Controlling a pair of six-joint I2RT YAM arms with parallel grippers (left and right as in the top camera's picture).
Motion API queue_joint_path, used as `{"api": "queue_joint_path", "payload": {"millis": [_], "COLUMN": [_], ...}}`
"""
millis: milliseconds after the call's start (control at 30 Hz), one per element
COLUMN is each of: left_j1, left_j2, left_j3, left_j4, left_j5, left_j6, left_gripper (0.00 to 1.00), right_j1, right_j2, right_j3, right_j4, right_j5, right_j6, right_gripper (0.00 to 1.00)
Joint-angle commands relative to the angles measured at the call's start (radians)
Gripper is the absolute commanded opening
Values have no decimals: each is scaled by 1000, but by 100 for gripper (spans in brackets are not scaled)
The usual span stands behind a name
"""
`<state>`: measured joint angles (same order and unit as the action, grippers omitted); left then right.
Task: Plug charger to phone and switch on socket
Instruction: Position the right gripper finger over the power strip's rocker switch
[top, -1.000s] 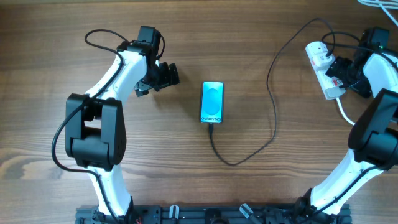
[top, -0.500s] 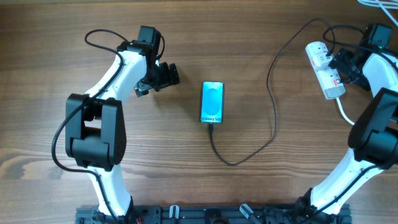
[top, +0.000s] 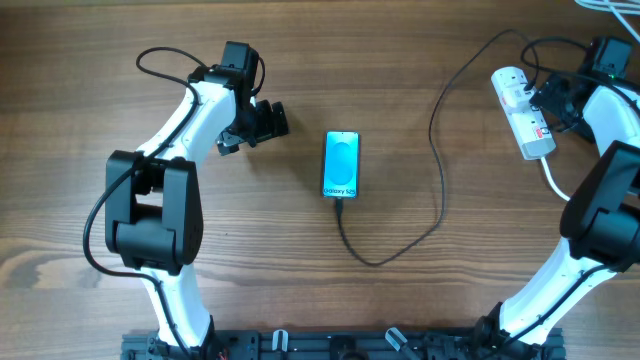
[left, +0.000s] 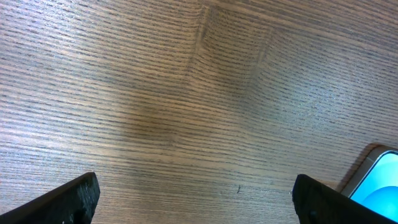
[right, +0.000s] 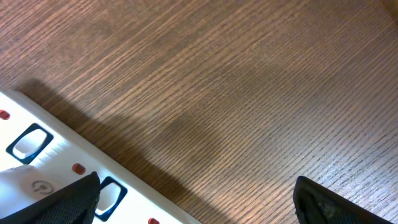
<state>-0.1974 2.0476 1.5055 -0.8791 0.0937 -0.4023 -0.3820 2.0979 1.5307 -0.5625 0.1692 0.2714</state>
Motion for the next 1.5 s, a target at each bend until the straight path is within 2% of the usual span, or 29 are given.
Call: {"api": "queue_joint_path", "payload": {"millis": [0,167,433,533,767,933,1033,1467], "left_j1": [-1,-1,-1,-1,-1,-1,-1,-1], "left_j2": [-24,-24,-24,-24,-24,-24,-24,-24], "left_j3": [3,3,3,3,3,3,3,3], "left_j4": [0,0,0,0,0,0,0,-1], "left_j5": [-17,-17,-17,-17,-17,-17,-17,-17], "left_j6": [-6,-6,-6,-6,-6,-6,-6,-6], "left_gripper": [100,100,100,100,100,100,100,100], "right_j1": [-32,-59,-61,-61,-61,-61,-61,-61], "right_j2": [42,54,55,55,55,55,55,55], "right_j3": [-3,-3,-14,-14,-15,-29,-41,-41], "right_j4": [2,1,11,16,-3,-6,10,78], "right_j5": [-29,-127,-127,-127,-127,-163,-214,-216], "right_j6": [28,27,14,-53,-64,-149,-149,-149], "right_gripper": [100,100,100,100,100,100,100,100]}}
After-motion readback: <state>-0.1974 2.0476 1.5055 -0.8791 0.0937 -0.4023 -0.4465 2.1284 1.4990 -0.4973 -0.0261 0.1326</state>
